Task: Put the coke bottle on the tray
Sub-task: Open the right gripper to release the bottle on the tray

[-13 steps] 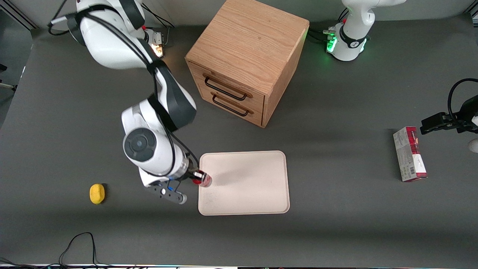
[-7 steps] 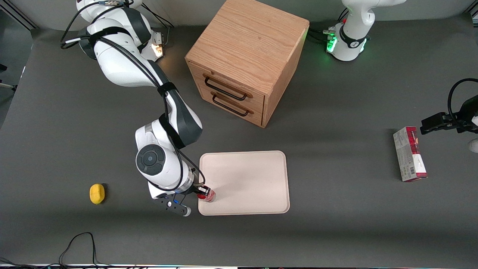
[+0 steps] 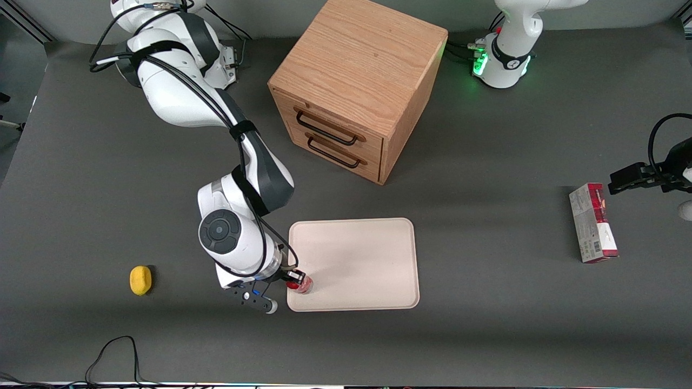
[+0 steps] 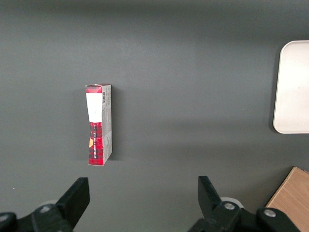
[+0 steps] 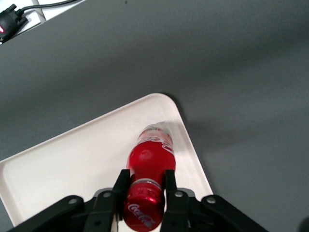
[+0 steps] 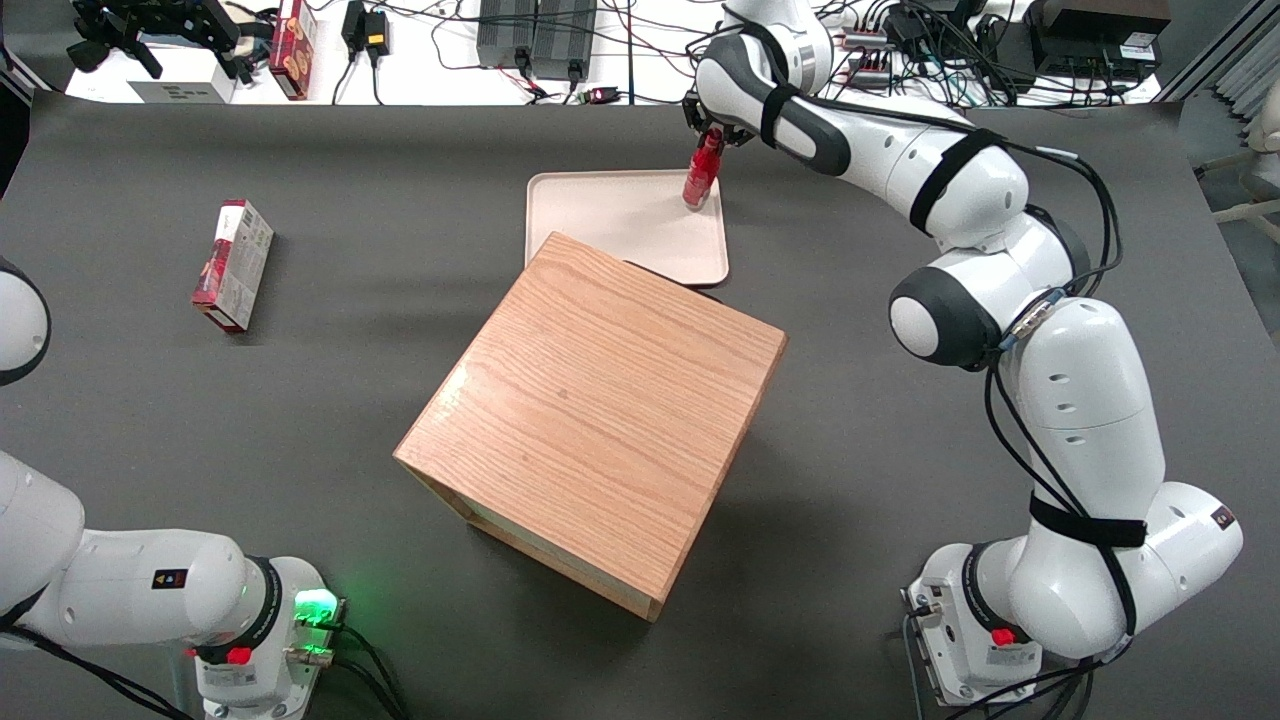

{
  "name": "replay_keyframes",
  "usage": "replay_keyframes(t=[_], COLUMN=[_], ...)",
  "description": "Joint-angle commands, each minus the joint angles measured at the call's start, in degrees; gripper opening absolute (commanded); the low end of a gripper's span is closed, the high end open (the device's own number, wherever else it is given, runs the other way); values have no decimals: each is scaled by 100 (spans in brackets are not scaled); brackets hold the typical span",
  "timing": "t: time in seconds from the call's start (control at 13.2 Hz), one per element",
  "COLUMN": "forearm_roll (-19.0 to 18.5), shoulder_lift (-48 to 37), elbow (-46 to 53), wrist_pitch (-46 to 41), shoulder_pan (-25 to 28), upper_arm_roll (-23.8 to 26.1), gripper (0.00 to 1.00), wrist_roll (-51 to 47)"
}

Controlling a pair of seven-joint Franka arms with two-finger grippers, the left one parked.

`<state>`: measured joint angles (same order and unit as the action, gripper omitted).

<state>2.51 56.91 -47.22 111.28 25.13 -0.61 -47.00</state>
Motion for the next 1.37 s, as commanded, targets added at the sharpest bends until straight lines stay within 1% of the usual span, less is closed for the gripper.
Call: replay_keyframes(t=[0.0, 0.08, 0.15, 1.06, 1.29], forearm_roll=[-189, -355, -443, -444, -436], shoulder_lift=[128, 128, 128, 110, -108], elbow=[248, 248, 248, 248, 248], wrist_pitch=[16, 16, 16, 34, -403], shoulder_pan=[62, 80, 88, 89, 71], upper_arm_roll=[-19, -10, -1, 8, -27], gripper=[69, 98, 100, 100, 100], wrist_roll=[-143, -143, -143, -143, -100])
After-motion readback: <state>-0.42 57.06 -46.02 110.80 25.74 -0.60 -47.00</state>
